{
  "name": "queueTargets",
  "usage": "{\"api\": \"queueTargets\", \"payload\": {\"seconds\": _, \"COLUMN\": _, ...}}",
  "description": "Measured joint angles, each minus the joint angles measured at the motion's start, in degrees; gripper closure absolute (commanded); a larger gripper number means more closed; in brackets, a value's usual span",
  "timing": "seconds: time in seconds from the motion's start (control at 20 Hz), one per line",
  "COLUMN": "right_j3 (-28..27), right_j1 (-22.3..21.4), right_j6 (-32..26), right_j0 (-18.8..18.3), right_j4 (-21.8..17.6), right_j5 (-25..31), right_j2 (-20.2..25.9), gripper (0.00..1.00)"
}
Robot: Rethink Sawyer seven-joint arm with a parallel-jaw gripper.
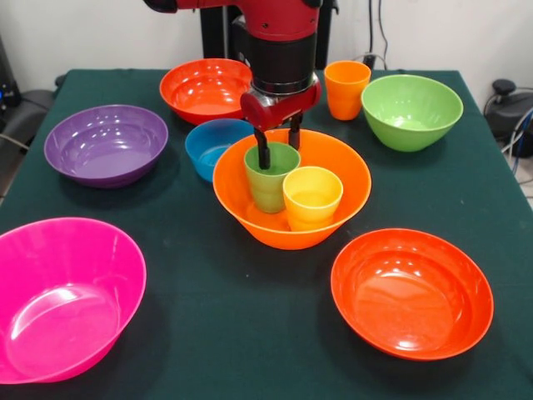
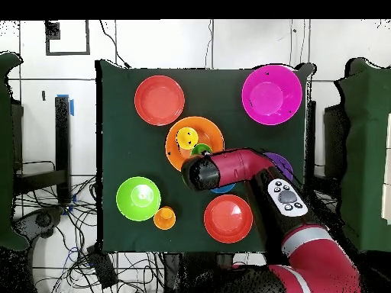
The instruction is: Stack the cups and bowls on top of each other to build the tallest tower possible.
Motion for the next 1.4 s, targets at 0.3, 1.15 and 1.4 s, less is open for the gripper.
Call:
{"api": "queueTargets", "payload": {"seconds": 0.3, "right_j3": 0.1, "right_j1": 0.0, "right_j6": 0.0, "right_j0": 0.0, "right_j4": 1.2, "right_j5": 0.4, "right_j2": 0.0, "gripper": 0.00}}
{"api": "queueTargets", "payload": {"seconds": 1.15, "right_j3": 1.3, "right_j1": -1.2, "right_j6": 0.0, "right_j0": 0.3, "right_j4": 3.4, "right_j5": 3.3, "right_j2": -0.3, "gripper": 0.00}}
{"api": "queueTargets", "payload": {"seconds": 1.4, "right_j3": 1.7, "right_j1": -2.0, "right_j6": 0.0, "right_j0": 0.6, "right_j4": 3.5, "right_j5": 4.3, "right_j2": -0.3, "gripper": 0.00}}
